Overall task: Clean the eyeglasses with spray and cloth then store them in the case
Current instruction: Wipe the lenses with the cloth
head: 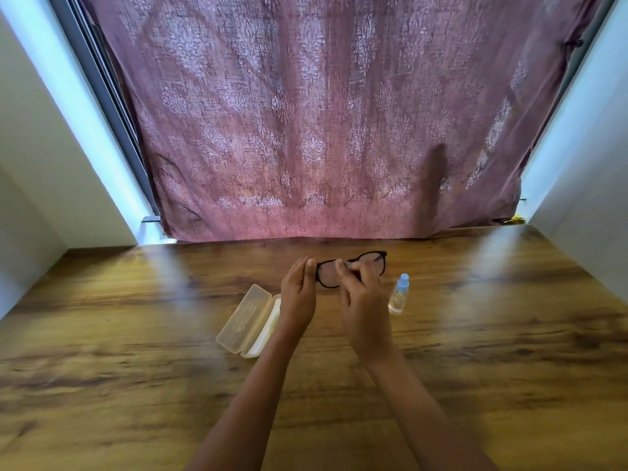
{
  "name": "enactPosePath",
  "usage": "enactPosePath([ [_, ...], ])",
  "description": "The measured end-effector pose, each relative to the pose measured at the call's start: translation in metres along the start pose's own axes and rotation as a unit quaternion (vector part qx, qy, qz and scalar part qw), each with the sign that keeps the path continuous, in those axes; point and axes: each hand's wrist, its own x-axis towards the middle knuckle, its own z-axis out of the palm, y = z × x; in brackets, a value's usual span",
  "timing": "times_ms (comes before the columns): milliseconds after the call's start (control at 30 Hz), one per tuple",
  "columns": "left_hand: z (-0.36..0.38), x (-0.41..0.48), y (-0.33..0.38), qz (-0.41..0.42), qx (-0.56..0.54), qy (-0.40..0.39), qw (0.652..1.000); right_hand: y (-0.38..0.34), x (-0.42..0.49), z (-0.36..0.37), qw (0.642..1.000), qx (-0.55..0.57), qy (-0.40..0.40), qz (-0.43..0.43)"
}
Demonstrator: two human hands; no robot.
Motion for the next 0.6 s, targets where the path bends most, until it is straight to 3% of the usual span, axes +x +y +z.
enactPosePath([
  [200,-0.002,0.000,0.001,-0.010,-0.001,0.009,1.000,-0.011,-0.016,0.004,0.998,0.004,-0.038,-0.051],
  [433,-0.002,0.001,0.005,0.001,0.022,0.020,1.000,0.006,0.008,-0.001,1.000,0.021,0.013,-0.006],
  [600,-0.002,0.002,0.006,0.000,0.034,0.029,0.999,-0.006,-0.003,0.005,0.999,0.010,-0.010,-0.045],
])
